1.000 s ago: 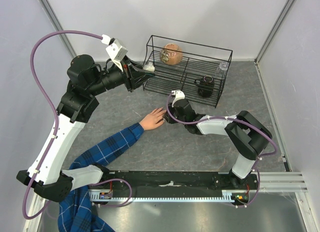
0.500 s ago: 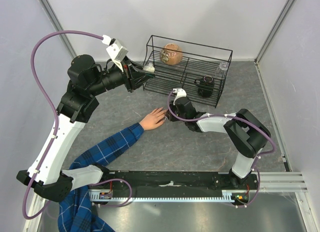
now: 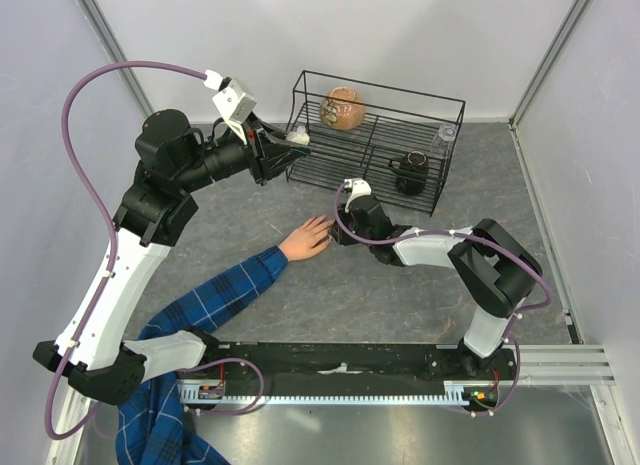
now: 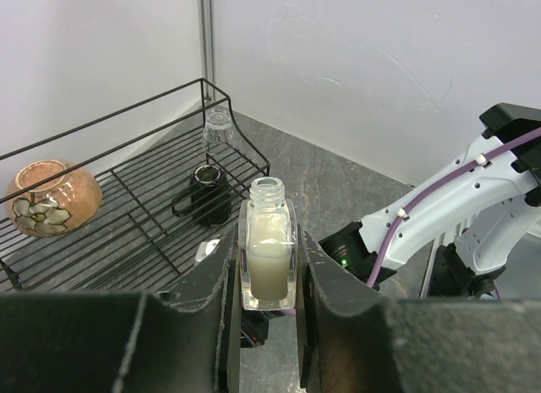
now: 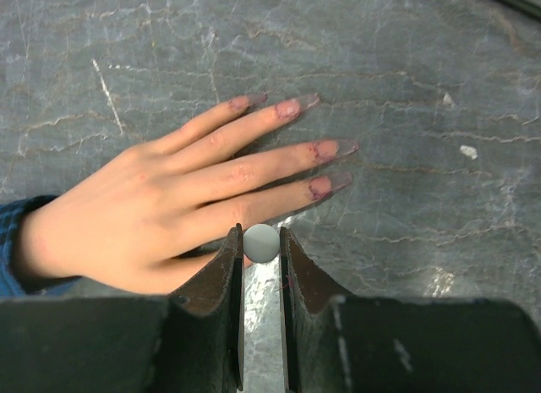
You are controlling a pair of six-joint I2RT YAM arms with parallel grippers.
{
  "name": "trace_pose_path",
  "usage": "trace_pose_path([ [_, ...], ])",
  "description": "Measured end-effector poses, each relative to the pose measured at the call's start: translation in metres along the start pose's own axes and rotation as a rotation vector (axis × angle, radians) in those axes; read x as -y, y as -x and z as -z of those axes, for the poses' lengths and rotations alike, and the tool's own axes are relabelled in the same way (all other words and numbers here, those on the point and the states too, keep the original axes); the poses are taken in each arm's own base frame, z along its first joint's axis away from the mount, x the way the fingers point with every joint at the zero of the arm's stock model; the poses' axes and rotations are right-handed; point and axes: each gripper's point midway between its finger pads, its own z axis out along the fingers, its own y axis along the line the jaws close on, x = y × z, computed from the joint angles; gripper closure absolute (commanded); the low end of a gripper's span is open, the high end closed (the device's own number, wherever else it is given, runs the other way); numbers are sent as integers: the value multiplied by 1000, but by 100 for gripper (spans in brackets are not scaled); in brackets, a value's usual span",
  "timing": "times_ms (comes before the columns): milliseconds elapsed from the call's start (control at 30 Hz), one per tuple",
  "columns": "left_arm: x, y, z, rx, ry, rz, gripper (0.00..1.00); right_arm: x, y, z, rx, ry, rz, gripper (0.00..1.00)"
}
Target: Paint the nails
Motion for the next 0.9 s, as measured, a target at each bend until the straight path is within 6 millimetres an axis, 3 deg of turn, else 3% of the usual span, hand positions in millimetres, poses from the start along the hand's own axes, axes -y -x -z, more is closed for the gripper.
trace_pose_path([
  [367, 0, 0, 0, 0, -1, 0, 98, -13, -5, 13, -6, 26, 4, 100],
  [900, 0, 0, 0, 0, -1, 0, 98, -2, -7, 7, -10, 4, -13, 100],
])
